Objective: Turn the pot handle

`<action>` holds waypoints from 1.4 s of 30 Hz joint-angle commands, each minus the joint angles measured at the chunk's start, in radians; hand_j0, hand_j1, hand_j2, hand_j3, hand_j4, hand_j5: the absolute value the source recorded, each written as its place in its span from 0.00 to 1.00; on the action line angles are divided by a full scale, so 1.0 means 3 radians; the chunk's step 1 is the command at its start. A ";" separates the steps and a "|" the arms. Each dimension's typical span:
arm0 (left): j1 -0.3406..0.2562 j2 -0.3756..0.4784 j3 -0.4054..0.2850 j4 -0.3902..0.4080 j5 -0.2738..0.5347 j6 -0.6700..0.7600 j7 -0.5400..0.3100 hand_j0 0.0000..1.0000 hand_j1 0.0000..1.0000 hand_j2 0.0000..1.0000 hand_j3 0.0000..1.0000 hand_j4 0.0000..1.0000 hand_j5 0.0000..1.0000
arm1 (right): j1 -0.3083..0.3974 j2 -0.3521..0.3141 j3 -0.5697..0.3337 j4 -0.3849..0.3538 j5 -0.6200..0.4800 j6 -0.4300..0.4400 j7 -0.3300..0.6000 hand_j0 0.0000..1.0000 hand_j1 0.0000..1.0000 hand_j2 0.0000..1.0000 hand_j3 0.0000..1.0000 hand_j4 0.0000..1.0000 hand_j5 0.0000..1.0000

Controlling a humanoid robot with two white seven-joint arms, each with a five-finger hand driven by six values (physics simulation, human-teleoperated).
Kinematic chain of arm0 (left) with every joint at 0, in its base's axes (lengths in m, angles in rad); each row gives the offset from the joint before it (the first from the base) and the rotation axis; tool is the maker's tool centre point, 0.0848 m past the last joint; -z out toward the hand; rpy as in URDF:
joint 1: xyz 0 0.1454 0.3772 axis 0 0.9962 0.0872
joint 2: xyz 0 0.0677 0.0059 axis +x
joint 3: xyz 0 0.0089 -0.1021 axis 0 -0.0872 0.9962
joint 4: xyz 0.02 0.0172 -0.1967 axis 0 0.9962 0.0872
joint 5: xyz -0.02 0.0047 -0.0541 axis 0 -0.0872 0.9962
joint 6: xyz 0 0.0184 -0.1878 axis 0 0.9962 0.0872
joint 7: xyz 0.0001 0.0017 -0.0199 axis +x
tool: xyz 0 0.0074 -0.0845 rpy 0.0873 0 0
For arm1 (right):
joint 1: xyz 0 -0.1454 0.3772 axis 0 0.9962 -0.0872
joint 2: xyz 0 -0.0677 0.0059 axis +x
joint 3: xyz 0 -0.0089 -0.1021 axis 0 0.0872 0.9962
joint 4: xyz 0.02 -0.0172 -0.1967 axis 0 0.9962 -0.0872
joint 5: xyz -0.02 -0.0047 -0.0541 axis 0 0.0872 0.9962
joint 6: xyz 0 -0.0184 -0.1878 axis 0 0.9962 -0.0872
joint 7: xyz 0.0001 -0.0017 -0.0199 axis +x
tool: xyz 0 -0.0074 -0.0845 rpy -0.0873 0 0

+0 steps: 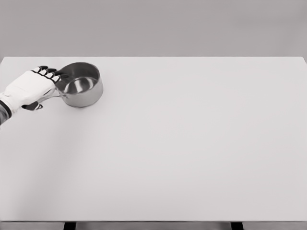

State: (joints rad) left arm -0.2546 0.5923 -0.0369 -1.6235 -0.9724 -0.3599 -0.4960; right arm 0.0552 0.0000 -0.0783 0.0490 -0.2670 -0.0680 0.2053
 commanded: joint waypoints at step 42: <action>-0.0757 -0.0026 -0.0030 0.1418 0.0005 0.0003 0.0022 1.00 1.00 1.00 1.00 1.00 1.00 | 0.0000 0.0000 0.0000 0.0000 0.0000 0.0002 0.0001 1.00 1.00 1.00 1.00 1.00 1.00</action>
State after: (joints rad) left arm -0.4817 0.5838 -0.0466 -1.2089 -0.9732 -0.3591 -0.4899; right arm 0.0552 0.0000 -0.0783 0.0490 -0.2671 -0.0683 0.2053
